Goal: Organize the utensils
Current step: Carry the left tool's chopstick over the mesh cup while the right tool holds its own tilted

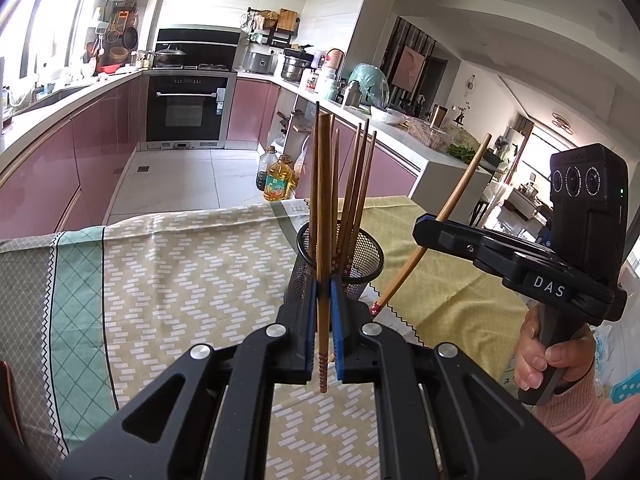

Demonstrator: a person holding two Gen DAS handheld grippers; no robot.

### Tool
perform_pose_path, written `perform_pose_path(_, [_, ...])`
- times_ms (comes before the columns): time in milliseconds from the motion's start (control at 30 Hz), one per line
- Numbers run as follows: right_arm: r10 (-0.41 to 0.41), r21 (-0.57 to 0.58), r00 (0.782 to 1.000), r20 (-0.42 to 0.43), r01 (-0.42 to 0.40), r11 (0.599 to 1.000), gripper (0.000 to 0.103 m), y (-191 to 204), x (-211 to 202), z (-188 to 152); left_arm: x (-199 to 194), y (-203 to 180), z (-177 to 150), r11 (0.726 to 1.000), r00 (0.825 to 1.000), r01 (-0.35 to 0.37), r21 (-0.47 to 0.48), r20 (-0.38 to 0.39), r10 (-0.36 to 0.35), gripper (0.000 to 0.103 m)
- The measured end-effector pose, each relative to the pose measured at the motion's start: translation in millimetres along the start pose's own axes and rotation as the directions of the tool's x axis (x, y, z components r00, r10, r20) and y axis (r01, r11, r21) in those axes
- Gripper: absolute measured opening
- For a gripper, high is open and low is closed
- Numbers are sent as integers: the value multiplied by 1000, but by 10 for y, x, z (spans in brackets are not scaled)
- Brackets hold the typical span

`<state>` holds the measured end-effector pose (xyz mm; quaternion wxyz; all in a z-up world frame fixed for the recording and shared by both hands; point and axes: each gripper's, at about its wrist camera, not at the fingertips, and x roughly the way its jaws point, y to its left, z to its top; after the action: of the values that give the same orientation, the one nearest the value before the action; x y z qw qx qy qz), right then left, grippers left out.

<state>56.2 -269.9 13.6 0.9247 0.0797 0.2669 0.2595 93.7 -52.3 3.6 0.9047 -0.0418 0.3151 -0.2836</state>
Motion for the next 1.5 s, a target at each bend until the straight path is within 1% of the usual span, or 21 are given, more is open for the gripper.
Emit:
perform_pose_path(1100, [-14, -22, 999, 45, 15, 1000, 6, -48, -86, 150, -50, -54, 209, 1000, 999, -3, 31, 49, 1, 8])
perform_pose_path(1500, [-9, -49, 997, 78, 12, 999, 6, -18, -149, 279, -183, -137, 373, 998, 995, 2, 56, 99, -8, 8])
